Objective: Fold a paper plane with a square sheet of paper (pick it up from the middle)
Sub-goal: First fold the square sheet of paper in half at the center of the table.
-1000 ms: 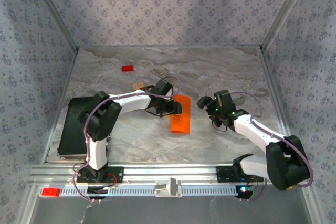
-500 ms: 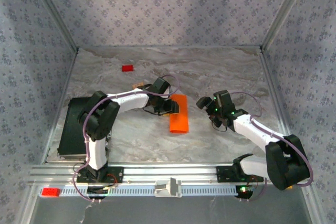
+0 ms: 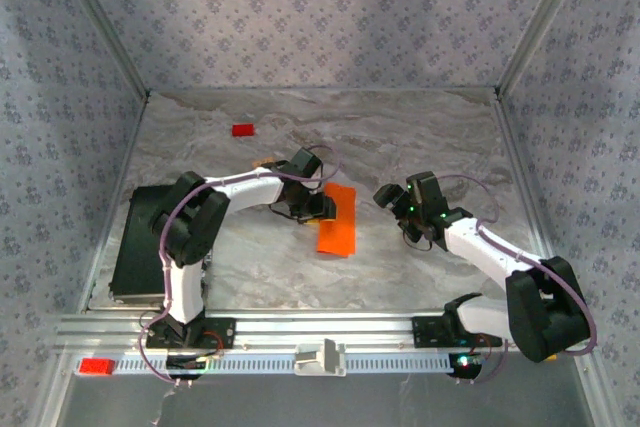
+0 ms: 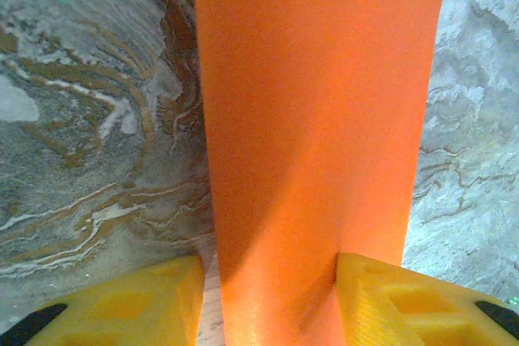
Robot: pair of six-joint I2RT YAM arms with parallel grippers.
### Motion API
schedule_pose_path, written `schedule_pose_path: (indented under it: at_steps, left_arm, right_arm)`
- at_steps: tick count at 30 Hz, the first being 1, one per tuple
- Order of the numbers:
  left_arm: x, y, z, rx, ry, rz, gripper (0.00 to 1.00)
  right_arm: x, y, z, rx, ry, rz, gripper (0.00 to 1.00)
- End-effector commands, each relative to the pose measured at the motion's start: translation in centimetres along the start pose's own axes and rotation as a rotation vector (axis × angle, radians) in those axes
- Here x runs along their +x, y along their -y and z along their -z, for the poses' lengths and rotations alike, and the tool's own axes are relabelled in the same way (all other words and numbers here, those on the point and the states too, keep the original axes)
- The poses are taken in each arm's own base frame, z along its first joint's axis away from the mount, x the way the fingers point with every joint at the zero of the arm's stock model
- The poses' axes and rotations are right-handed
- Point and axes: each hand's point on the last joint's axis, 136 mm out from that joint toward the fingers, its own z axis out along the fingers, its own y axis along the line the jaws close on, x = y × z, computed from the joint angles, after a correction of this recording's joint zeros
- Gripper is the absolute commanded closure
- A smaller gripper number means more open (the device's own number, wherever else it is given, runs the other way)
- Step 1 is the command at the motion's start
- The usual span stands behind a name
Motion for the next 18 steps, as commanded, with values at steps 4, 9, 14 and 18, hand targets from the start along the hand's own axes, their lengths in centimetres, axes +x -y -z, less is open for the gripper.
schedule_pose_path:
  at_steps: [4,9,14,18]
  left_arm:
    - [-0.4,-0.9,-0.6,-0.025,0.003,0.050,0.54]
    - [-0.3,-1.5,-1.0,-0.048,-0.007,0.068,0.53]
    - [-0.3,-2.3,-1.2,-0.082,-0.001,0.088,0.51]
    - [-0.3,-2.7,-1.6,-0.099,-0.001,0.106,0.51]
  right_arm:
    - [-0.3,-0.8,0.1,-0.007,0.004,0.010,0.01]
    - [-0.2,-0.9,0.1,-0.009,0.003,0.012,0.01]
    - [-0.3,-0.8,0.1,-0.005,0.003,0.010,0.01]
    - [-0.2,-0.8,0.1,-0.005,0.002,0.009,0.01]
